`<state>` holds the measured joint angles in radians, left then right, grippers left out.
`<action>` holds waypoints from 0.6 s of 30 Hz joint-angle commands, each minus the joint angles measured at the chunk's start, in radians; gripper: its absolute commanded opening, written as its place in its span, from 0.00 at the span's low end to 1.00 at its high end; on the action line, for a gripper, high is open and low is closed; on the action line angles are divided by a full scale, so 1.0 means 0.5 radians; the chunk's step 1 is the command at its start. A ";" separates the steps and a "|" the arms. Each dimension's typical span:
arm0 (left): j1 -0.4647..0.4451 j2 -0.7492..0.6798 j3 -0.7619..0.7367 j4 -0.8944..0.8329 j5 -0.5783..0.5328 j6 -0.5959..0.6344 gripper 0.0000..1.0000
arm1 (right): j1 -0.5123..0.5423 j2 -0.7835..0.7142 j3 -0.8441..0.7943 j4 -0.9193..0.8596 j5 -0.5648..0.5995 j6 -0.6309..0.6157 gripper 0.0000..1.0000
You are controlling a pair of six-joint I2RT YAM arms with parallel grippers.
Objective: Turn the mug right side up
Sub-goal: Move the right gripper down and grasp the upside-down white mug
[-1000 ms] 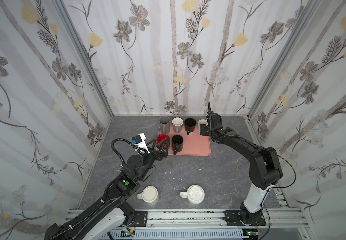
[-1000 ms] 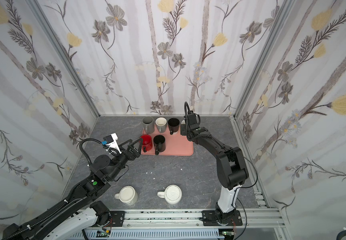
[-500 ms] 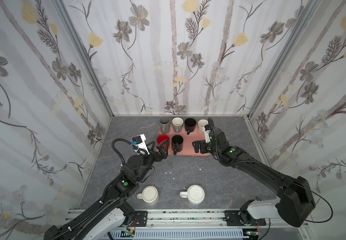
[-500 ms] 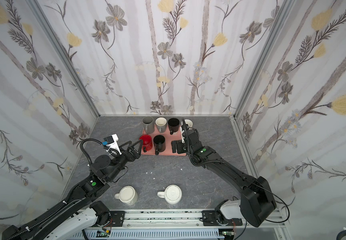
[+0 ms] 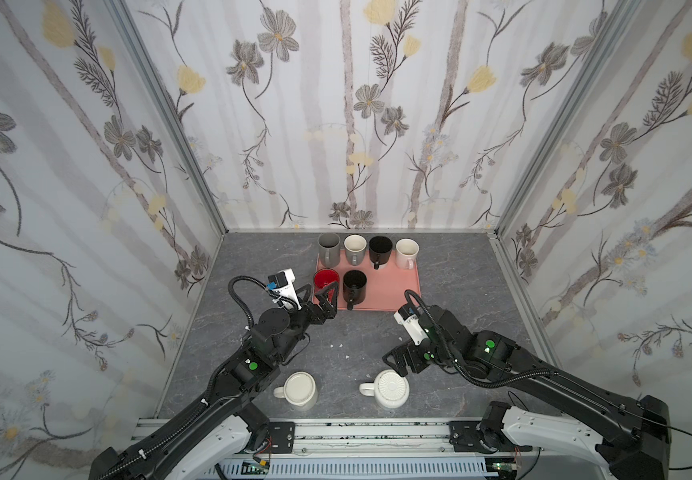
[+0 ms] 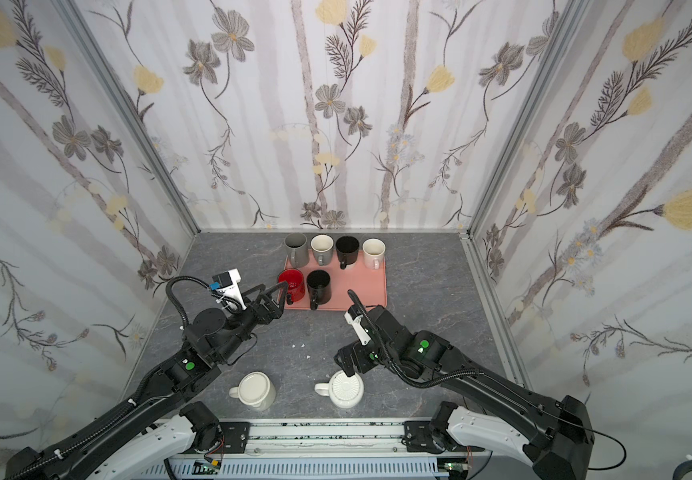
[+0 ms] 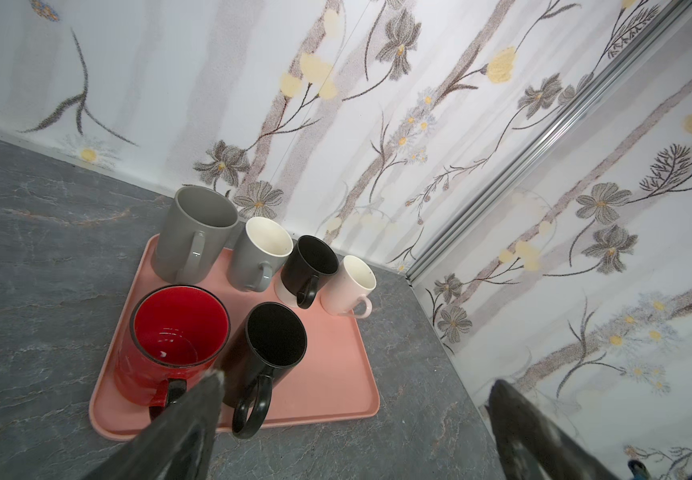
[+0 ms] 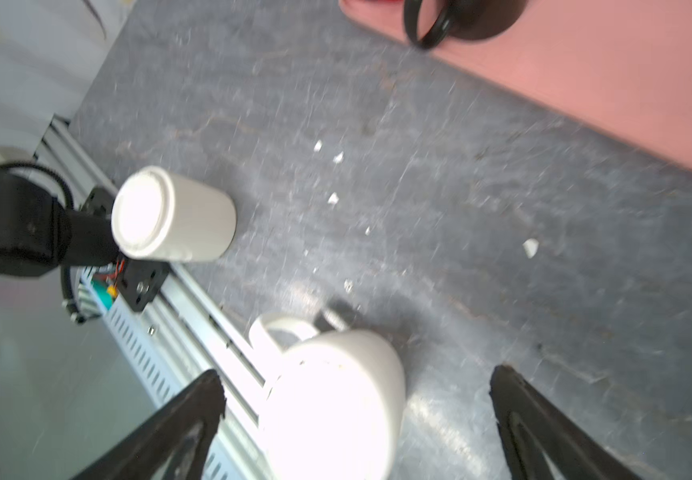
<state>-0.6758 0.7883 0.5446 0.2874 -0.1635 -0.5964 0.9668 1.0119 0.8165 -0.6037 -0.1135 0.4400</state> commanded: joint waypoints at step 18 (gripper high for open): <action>0.007 -0.006 -0.015 -0.020 -0.016 0.005 1.00 | 0.400 0.269 -0.111 -0.121 0.000 0.062 1.00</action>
<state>-0.6746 0.7868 0.5381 0.2714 -0.1646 -0.5987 1.1648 1.1301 0.7635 -0.6987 -0.1020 0.5018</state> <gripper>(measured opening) 0.996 0.998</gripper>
